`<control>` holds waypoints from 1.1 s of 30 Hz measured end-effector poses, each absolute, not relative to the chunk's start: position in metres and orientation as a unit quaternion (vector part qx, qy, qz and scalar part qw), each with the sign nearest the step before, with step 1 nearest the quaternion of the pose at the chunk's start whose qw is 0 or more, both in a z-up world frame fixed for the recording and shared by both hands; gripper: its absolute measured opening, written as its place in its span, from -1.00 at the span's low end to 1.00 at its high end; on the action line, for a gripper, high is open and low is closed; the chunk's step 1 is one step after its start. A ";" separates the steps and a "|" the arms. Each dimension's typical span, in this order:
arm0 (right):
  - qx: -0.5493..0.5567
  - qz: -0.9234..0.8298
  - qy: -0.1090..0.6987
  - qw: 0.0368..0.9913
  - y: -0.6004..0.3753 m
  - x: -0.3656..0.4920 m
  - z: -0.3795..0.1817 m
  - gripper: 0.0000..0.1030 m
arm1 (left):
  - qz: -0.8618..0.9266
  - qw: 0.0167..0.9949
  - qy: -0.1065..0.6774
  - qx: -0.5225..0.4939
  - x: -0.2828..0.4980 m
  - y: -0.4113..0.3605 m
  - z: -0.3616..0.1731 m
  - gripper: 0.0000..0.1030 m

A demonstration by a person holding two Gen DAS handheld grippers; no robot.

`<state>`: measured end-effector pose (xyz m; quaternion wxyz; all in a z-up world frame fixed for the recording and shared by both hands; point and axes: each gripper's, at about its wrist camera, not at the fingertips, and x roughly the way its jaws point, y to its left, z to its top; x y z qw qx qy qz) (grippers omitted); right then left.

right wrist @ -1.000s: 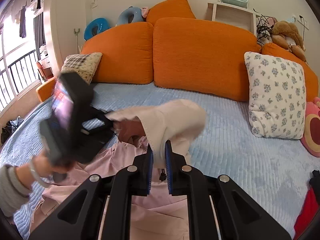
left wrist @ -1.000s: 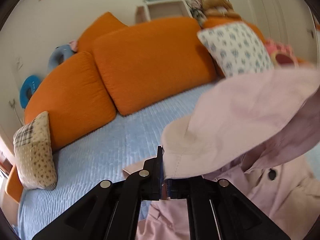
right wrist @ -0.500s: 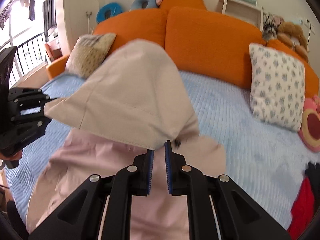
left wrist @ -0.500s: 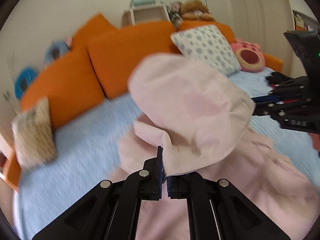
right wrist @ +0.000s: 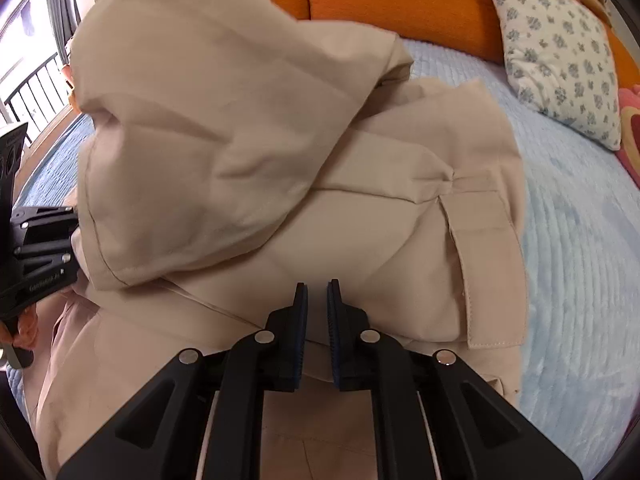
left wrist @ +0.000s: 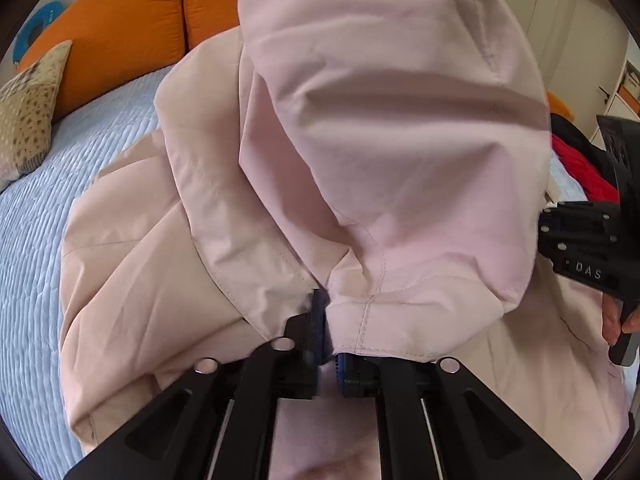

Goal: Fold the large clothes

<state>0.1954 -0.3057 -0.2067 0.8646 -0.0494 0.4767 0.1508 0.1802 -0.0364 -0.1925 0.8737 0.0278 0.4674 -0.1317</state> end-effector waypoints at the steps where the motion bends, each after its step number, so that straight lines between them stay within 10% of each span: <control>1: -0.057 0.149 0.470 0.868 -0.303 0.194 -0.199 -0.72 | -0.134 0.874 0.466 0.023 0.174 -0.036 -0.186 -0.41; 6: -0.088 0.151 0.409 0.896 -0.286 0.191 -0.129 -0.65 | -0.156 0.894 0.420 0.013 0.137 -0.035 -0.129 0.26; 8: -0.083 0.153 0.369 0.913 -0.281 0.194 -0.088 0.22 | -0.162 0.903 0.397 -0.006 0.134 -0.030 -0.096 0.35; 10: -0.081 0.146 0.316 0.934 -0.275 0.199 -0.047 0.68 | -0.160 0.914 0.373 -0.001 0.140 -0.029 -0.064 0.40; 15: -0.047 0.144 0.284 0.947 -0.262 0.256 -0.004 0.65 | -0.130 0.934 0.332 0.015 0.188 -0.042 -0.014 0.46; 22: -0.003 0.158 0.449 0.880 -0.246 0.395 -0.064 0.01 | -0.069 0.937 0.341 0.019 0.269 -0.034 -0.011 0.45; 33: -0.101 0.190 0.497 0.841 -0.225 0.289 -0.160 -0.05 | -0.070 0.882 0.465 0.027 0.292 -0.042 -0.133 0.41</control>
